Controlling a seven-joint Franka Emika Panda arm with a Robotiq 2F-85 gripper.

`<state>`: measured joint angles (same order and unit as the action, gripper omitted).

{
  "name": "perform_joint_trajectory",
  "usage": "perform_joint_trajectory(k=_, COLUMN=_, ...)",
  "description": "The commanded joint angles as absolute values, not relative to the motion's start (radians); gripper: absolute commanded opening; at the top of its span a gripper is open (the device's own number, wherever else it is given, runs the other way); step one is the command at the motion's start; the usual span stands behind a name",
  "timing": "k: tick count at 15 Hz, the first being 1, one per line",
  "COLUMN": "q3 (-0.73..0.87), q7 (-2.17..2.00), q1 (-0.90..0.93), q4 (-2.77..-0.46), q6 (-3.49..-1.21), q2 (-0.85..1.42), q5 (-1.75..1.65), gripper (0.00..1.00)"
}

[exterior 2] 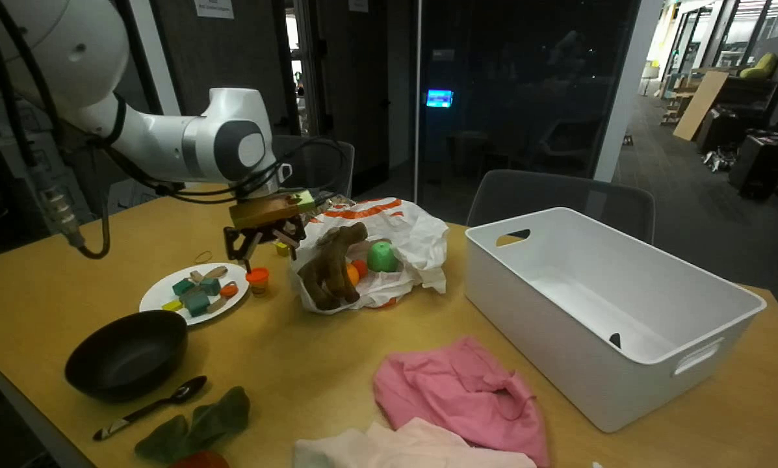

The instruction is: Push the plastic backward, then put the apple and moose toy in the plastic bag

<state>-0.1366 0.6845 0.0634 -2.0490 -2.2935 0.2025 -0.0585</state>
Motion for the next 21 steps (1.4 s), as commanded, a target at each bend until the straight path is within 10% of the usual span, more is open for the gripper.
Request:
perform_joint_trajectory(k=1, q3=-0.132, q7=0.65, q1=0.065, q4=-2.064, q6=-2.376, q2=0.221, q5=-0.077, gripper=1.0)
perform_joint_trajectory(k=6, q3=-0.123, q7=0.644, q1=0.055, q4=-2.072, q6=-2.481, q2=0.267, q5=-0.097, gripper=1.0)
perform_joint_trajectory(k=7, q3=-0.123, q7=0.645, q1=0.052, q4=-2.075, q6=-2.499, q2=0.273, q5=-0.097, gripper=0.75)
perform_joint_trajectory(k=16, q3=-0.124, q7=0.644, q1=0.026, q4=-2.089, q6=-2.539, q2=0.286, q5=-0.087, gripper=0.14)
perform_joint_trajectory(k=21, q3=-0.123, q7=0.634, q1=0.014, q4=-2.08, q6=-2.481, q2=0.277, q5=-0.078, gripper=0.12)
